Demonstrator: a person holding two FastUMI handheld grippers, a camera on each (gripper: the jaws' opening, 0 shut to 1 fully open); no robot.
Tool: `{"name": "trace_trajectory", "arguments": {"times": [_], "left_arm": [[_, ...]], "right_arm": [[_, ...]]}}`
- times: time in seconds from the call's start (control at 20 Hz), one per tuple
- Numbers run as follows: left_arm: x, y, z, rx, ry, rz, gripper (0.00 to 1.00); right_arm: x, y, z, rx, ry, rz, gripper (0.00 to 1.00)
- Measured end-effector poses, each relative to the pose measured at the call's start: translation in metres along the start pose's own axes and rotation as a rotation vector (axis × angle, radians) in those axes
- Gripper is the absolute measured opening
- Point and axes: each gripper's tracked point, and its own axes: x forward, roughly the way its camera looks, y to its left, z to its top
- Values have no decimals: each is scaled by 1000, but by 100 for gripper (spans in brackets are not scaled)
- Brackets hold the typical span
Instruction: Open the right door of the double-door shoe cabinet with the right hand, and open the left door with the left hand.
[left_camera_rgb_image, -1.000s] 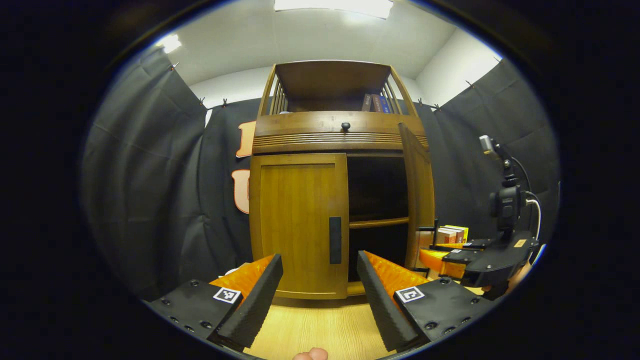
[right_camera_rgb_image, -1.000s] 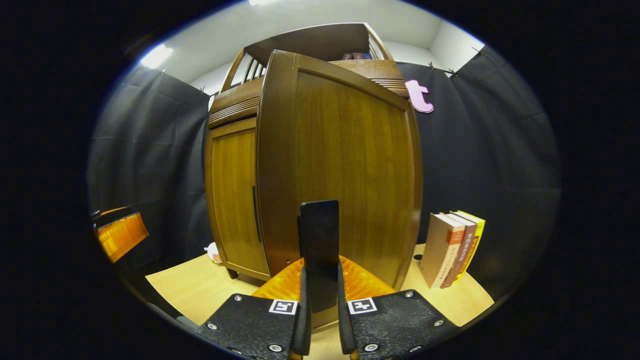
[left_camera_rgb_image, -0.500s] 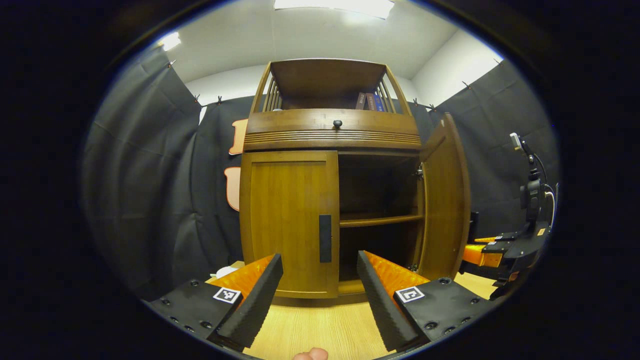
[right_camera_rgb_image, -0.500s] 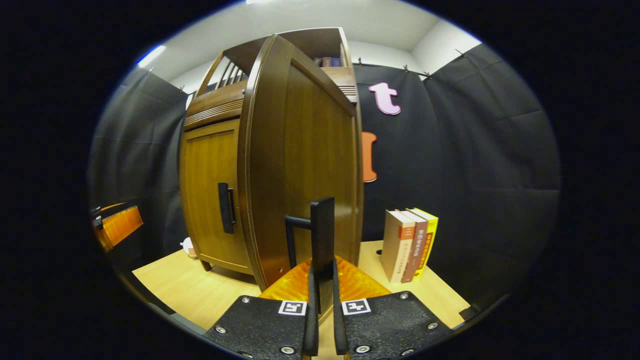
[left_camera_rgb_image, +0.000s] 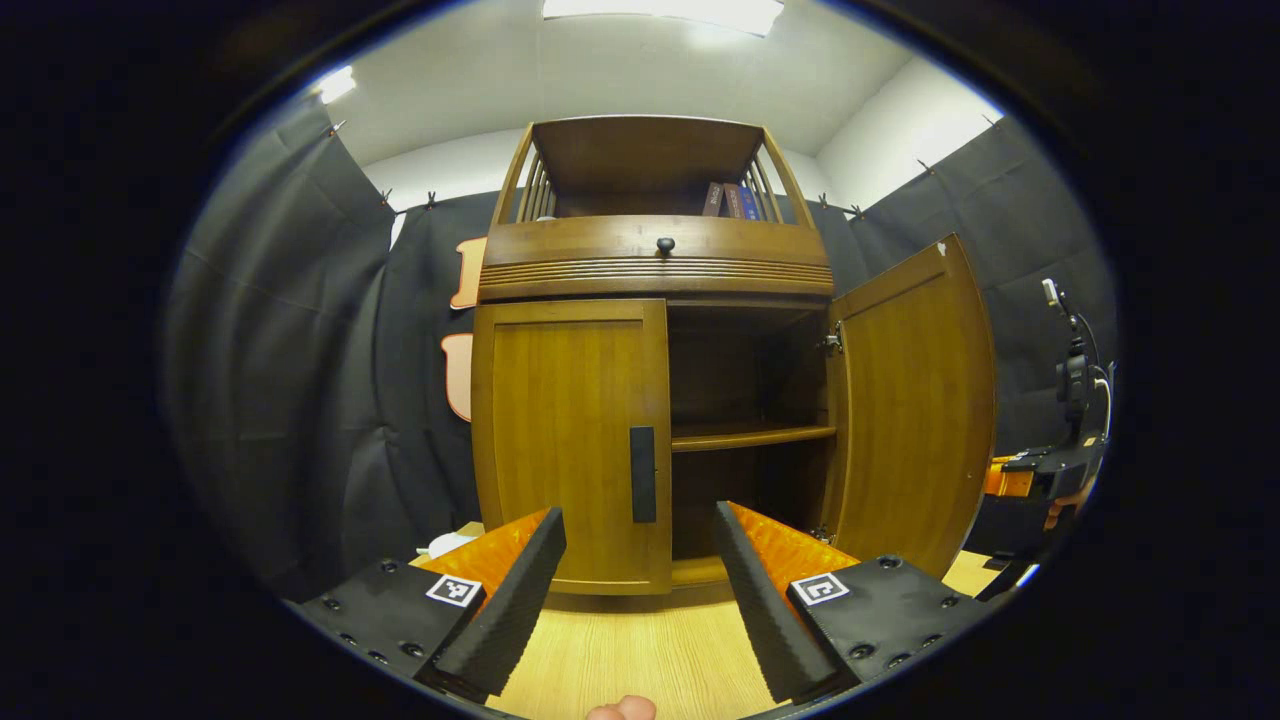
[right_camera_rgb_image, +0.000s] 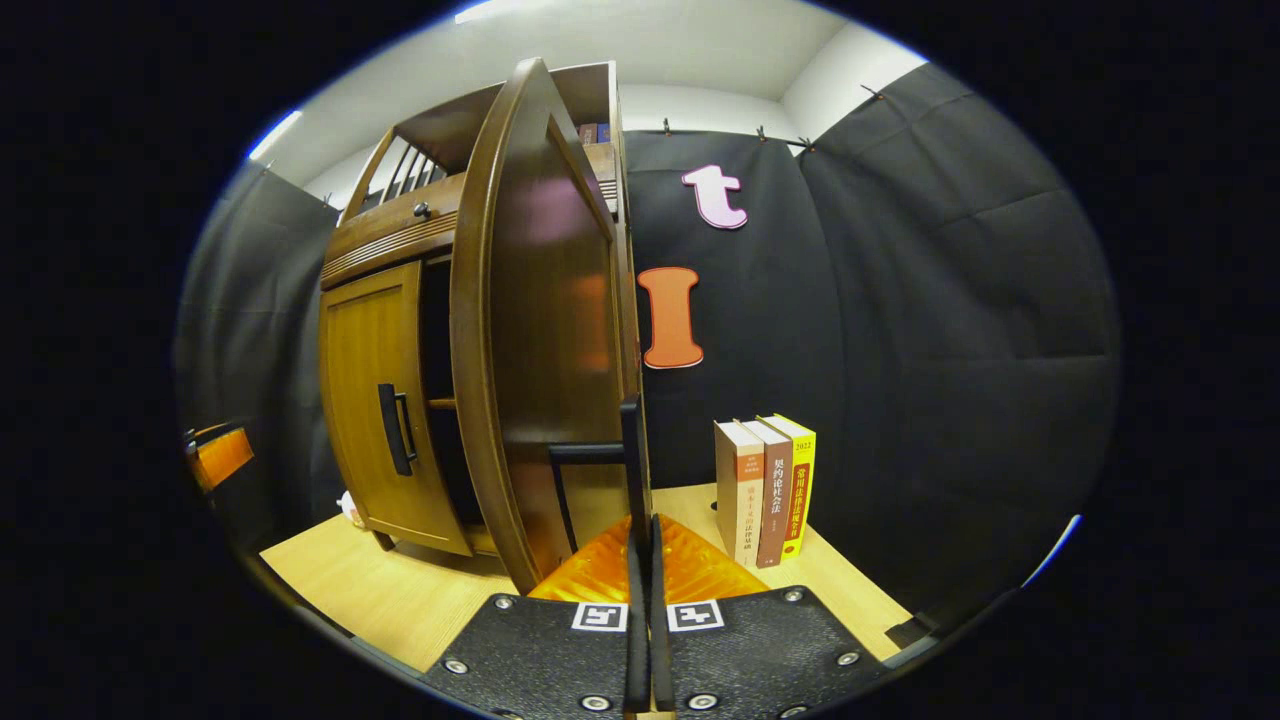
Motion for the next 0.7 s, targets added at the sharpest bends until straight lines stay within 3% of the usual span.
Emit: {"name": "trace_trajectory", "arguments": {"times": [0.4, 0.45, 0.55, 0.6, 0.65, 0.7], "left_arm": [[0, 18, -8, -4, 24, 51, 94], [0, 20, -9, -4, 21, 56, 99], [3, 24, -16, 2, 27, 67, 94], [4, 27, -18, 4, 30, 75, 96], [7, 30, -19, 6, 32, 83, 96], [9, 32, -21, 6, 34, 88, 94]], "right_arm": [[3, -26, 3, 1, -25, 107, 0], [2, -29, 3, 1, -34, 119, 0], [2, -33, 5, 30, -63, 137, 6], [0, -33, 5, 37, -67, 140, 1], [-1, -31, 6, 30, -70, 139, 7], [-1, -30, 5, 17, -68, 136, 2]]}}
